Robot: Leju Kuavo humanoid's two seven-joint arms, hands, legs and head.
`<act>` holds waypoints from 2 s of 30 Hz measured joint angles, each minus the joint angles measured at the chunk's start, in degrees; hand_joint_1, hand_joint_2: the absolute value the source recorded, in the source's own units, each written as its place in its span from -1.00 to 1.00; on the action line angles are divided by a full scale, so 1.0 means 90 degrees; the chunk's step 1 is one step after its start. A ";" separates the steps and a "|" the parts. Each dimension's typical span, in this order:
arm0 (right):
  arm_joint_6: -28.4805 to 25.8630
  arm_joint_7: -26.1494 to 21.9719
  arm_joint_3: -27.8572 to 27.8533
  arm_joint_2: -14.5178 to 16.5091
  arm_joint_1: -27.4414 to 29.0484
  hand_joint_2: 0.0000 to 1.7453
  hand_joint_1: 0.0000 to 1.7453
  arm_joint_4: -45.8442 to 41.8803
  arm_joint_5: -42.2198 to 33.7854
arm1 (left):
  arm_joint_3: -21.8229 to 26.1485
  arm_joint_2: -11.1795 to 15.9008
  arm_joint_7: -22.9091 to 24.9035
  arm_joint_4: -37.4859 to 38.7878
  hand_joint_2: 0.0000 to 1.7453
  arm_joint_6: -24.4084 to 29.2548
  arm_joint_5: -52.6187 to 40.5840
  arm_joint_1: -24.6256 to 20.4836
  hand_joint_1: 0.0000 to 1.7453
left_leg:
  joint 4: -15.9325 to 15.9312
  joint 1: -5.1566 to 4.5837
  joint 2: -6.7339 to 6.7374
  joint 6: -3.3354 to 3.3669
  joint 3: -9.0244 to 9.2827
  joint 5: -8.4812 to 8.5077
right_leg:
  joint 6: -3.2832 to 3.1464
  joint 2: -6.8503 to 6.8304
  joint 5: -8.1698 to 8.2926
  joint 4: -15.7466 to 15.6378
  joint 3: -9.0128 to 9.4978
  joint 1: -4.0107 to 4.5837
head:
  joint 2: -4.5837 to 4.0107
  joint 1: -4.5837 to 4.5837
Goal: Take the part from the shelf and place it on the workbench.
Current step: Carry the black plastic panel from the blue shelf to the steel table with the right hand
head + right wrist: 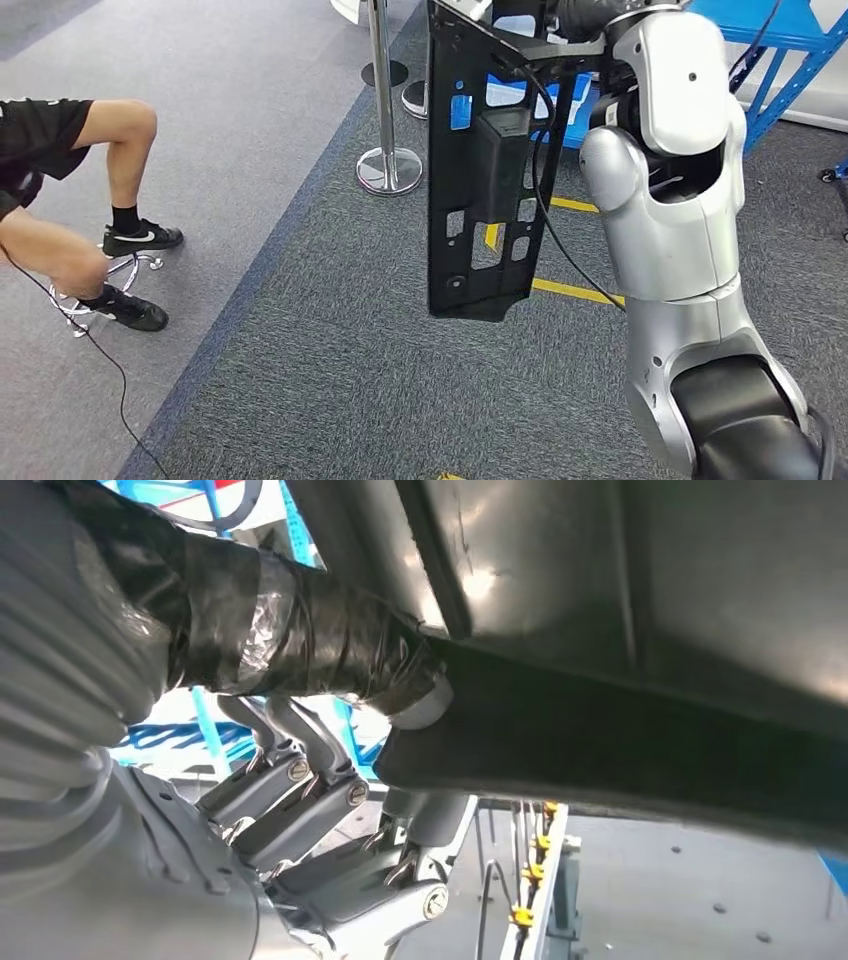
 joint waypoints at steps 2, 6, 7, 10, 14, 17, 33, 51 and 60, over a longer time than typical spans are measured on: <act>-0.0002 0.0000 0.0002 0.0015 -0.0017 1.00 1.00 0.0013 -0.0007 | 0.0053 0.0010 -0.0041 0.0000 1.00 -0.0029 -0.0075 -0.0015 -1.00 | 0.0319 0.0003 0.0198 -0.0048 -0.0164 -0.0245 | -0.0077 -0.0143 0.0080 -0.0047 -0.0025 -0.0030 | 0.0000 -0.0016; -0.0001 0.0000 0.0004 0.0026 -0.0033 1.00 1.00 0.0038 -0.0024 | 0.0151 0.0026 -0.0100 0.0001 1.00 -0.0070 -0.0174 -0.0062 -1.00 | 0.1786 0.0051 0.0492 -0.0170 -0.0711 -0.0995 | -0.0109 -0.0440 0.0154 -0.0036 -0.0136 -0.0025 | 0.0000 -0.0032; -0.0001 0.0001 0.0004 0.0027 -0.0033 1.00 1.00 0.0044 -0.0031 | 0.0170 0.0034 -0.0106 0.0002 1.00 -0.0077 -0.0186 -0.0065 -1.00 | 0.1813 0.0065 0.0508 -0.0195 -0.0662 -0.0947 | -0.0101 -0.0514 0.0160 -0.0025 -0.0155 -0.0027 | 0.0000 -0.0032; 0.0001 0.0004 0.0006 0.0045 -0.0047 1.00 1.00 0.0049 -0.0042 | 0.0247 0.0069 -0.0118 0.0002 1.00 -0.0091 -0.0214 -0.0076 -1.00 | 0.0745 0.0076 0.0697 -0.0204 0.0071 -0.0513 | -0.0055 -0.0728 0.0145 0.0020 -0.0177 -0.0028 | 0.0000 -0.0034; 0.0010 0.0032 0.0020 0.0103 -0.0097 1.00 1.00 0.0055 -0.0042 | 0.0320 0.0125 -0.0145 0.0002 1.00 -0.0153 -0.0254 -0.0080 -1.00 | 0.0079 -0.0043 0.0874 0.0007 0.0401 -0.0404 | 0.0082 -0.0953 0.0145 0.0053 -0.0193 0.0012 | 0.0001 -0.0027; 0.0012 0.0060 0.0039 0.0155 -0.0134 1.00 1.00 0.0056 -0.0042 | 0.0383 0.0152 -0.0158 0.0004 1.00 -0.0185 -0.0276 -0.0091 -1.00 | -0.0035 0.0007 0.0715 0.0160 0.0389 -0.0347 | 0.0178 -0.0712 -0.0041 0.0253 -0.0276 -0.0005 | 0.0000 -0.0023; 0.0017 0.0100 0.0070 0.0196 -0.0231 1.00 1.00 0.0107 -0.0055 | 0.0486 0.0202 -0.0336 0.0025 1.00 -0.0258 -0.0645 -0.0138 -1.00 | 0.0406 -0.0019 0.0143 0.0004 -0.0039 -0.0418 | -0.0079 -0.0166 0.0291 -0.0059 -0.0235 -0.0044 | 0.0001 -0.0038; 0.0133 0.0175 0.0183 0.0296 -0.0267 1.00 1.00 0.0138 -0.0053 | 0.0423 0.0320 -0.0713 -0.0224 1.00 0.0091 -0.2618 -0.0091 -1.00 | 0.0030 0.0004 0.0415 0.0226 0.0243 -0.0287 | 0.0224 -0.0304 -0.0687 0.1594 -0.0925 -0.0026 | 0.0000 -0.0031; 0.0148 0.0197 0.0185 0.0299 -0.0306 1.00 1.00 0.0137 -0.0029 | 0.0424 0.0293 -0.1139 -0.0249 1.00 0.0090 -0.3286 -0.0126 -1.00 | 0.0066 -0.0031 -0.0216 0.0138 0.0147 -0.0221 | -0.0107 0.0141 0.0216 0.0142 -0.0371 0.0090 | 0.0000 -0.0042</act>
